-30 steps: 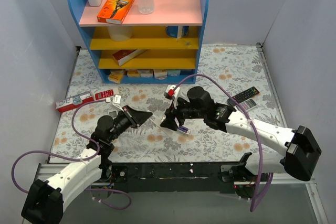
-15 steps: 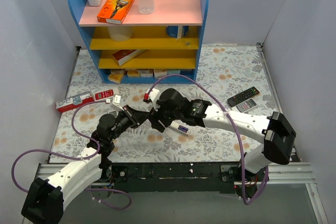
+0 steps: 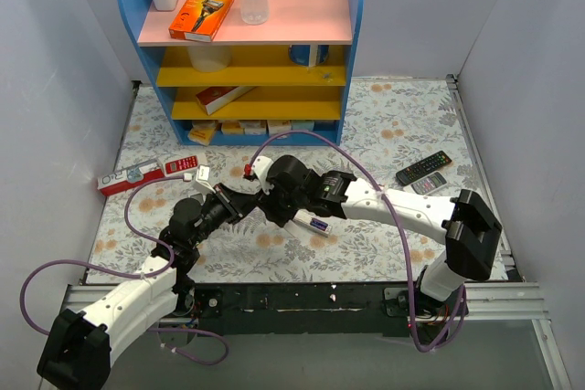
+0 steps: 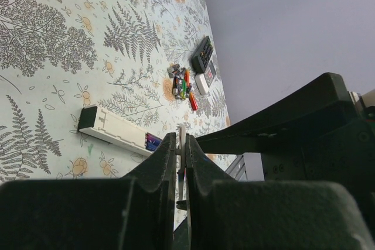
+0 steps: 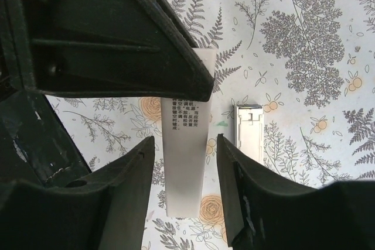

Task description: Load the batteries into the remote control

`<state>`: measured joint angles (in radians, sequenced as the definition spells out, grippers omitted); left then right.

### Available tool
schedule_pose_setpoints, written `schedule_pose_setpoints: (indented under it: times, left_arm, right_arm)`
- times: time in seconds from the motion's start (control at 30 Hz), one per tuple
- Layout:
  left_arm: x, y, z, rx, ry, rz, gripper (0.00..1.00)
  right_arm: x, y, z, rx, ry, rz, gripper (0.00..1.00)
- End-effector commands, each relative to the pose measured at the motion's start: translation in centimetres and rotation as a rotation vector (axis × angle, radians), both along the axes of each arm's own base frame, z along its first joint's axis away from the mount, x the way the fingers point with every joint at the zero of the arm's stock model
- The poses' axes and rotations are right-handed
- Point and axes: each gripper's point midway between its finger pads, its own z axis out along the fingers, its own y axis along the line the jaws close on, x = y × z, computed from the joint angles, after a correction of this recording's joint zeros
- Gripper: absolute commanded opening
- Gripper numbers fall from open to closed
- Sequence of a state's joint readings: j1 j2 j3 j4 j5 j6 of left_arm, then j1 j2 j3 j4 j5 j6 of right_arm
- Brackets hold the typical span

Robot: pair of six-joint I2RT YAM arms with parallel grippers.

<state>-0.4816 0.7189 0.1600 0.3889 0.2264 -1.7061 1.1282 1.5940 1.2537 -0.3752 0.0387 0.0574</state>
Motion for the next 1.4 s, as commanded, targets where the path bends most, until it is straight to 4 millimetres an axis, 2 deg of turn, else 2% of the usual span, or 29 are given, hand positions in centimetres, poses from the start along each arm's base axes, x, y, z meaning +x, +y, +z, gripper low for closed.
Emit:
schedule_pose_setpoints:
  times: [0.0, 0.27, 0.67, 0.7, 0.83, 0.87, 0.93, 0.97, 1.03, 1.07, 1.1, 1.17, 1.2, 1.23, 1.3, 1.33, 1.37]
  left_arm:
    - [0.4, 0.0, 1.2, -0.016, -0.019, 0.012, 0.00]
    - [0.3, 0.0, 1.2, -0.019, -0.016, 0.008, 0.00]
    - [0.3, 0.0, 1.0, -0.015, -0.012, 0.013, 0.00]
    - [0.3, 0.0, 0.8, -0.013, -0.010, 0.014, 0.00]
    - [0.4, 0.1, 0.7, -0.009, -0.006, 0.020, 0.00]
    - [0.4, 0.1, 0.7, -0.007, -0.001, 0.017, 0.00]
    - [0.5, 0.2, 0.7, 0.001, -0.004, 0.024, 0.08]
    - [0.5, 0.2, 0.7, 0.008, -0.002, 0.025, 0.21]
    - [0.8, 0.5, 1.2, 0.027, -0.022, 0.041, 0.38]
    - [1.0, 0.7, 1.6, 0.041, -0.025, 0.053, 0.56]
    - [1.1, 0.9, 1.8, 0.053, -0.032, 0.064, 0.65]
    - [1.4, 1.7, 2.1, 0.108, -0.046, 0.102, 0.75]
    - [1.7, 2.1, 3.1, 0.118, -0.067, 0.123, 0.82]
    - [1.7, 2.6, 2.6, 0.170, -0.062, 0.135, 0.85]
    - [2.0, 3.6, 4.4, 0.199, -0.103, 0.184, 0.91]
    - [2.1, 4.5, 3.8, 0.256, -0.091, 0.216, 0.92]
    - [2.4, 5.5, 4.4, 0.280, -0.107, 0.265, 0.93]
  right_arm:
    - [0.4, 0.8, 1.1, 0.016, -0.011, -0.019, 0.53]
    - [0.3, 1.1, 0.7, -0.001, -0.011, -0.022, 0.46]
    - [0.4, 1.3, 1.1, -0.002, -0.017, -0.025, 0.47]
    - [0.4, 1.4, 1.0, -0.004, -0.017, -0.029, 0.44]
    - [0.5, 1.1, 1.0, -0.013, -0.025, -0.031, 0.20]
    - [0.4, 1.1, 0.9, -0.018, -0.022, -0.030, 0.19]
    - [0.4, 0.8, 0.8, -0.031, -0.025, -0.029, 0.16]
    - [0.4, 0.7, 0.7, -0.038, -0.028, -0.025, 0.15]
    - [0.3, 0.1, 0.3, -0.067, -0.033, -0.005, 0.13]
    - [0.2, -0.3, 0.0, -0.084, -0.034, 0.001, 0.13]
    - [0.0, -0.9, -0.3, -0.112, -0.042, 0.017, 0.12]
    - [0.1, -2.0, -1.2, -0.158, -0.049, 0.033, 0.12]
    - [0.0, -2.9, -1.7, -0.190, -0.045, 0.039, 0.12]
    - [0.2, -3.4, -2.0, -0.208, -0.053, 0.053, 0.12]
    - [0.4, -5.1, -3.1, -0.247, -0.039, 0.055, 0.12]
    - [0.4, -5.7, -3.5, -0.266, -0.042, 0.072, 0.12]
    - [0.7, -6.6, -4.0, -0.281, -0.036, 0.069, 0.13]
